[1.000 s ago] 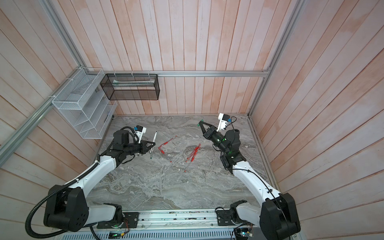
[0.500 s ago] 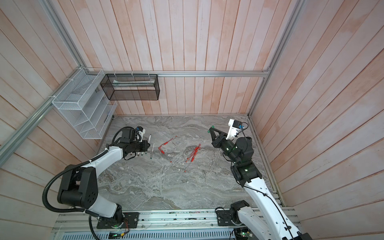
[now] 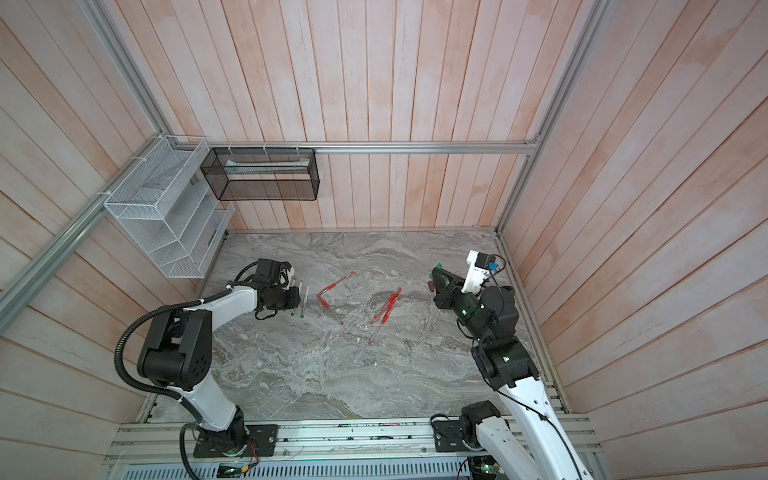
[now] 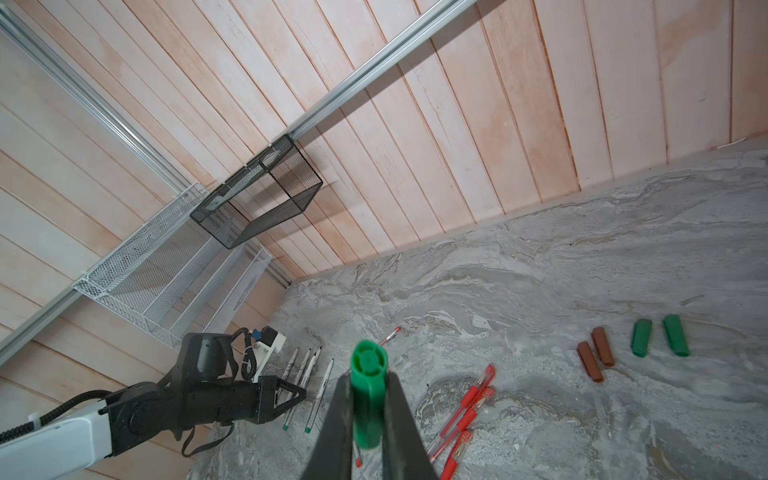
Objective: Open the pen caps
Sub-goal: 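Lower the marker with the left gripper while the right carries the cap back, then set the marker in the row with the left gripper while the right holds the cap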
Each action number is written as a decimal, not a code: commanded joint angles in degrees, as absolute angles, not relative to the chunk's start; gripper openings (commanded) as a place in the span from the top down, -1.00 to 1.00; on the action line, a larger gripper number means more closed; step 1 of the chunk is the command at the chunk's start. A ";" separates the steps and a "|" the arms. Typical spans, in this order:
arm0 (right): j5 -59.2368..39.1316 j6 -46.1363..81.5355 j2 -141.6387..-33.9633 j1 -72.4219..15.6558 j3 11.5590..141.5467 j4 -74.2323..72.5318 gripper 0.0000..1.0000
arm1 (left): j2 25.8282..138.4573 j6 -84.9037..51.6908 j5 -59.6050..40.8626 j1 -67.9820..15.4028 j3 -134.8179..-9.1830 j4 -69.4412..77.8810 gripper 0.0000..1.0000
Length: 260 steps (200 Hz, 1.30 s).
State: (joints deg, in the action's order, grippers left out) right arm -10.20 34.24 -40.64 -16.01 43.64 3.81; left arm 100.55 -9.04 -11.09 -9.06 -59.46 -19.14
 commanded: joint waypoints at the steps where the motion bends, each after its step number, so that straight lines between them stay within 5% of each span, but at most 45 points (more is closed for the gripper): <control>1: -8.96 32.03 -40.57 -15.71 43.87 6.17 1.00 | 102.54 -8.52 -9.30 -9.40 -62.02 -20.08 1.00; 79: -8.28 30.67 -40.18 -15.46 44.42 6.45 1.00 | 106.42 -9.12 -6.53 -9.87 -63.67 -20.79 1.00; 260: -7.28 28.69 -40.77 -14.33 47.56 10.79 1.00 | 105.24 -9.02 -2.02 -11.20 -64.55 -22.11 0.62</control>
State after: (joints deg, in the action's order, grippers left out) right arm -8.51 28.91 -41.82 -14.66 46.44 8.78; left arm 106.41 -9.21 -3.88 -10.94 -63.55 -20.67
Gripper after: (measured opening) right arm 0.116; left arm 0.183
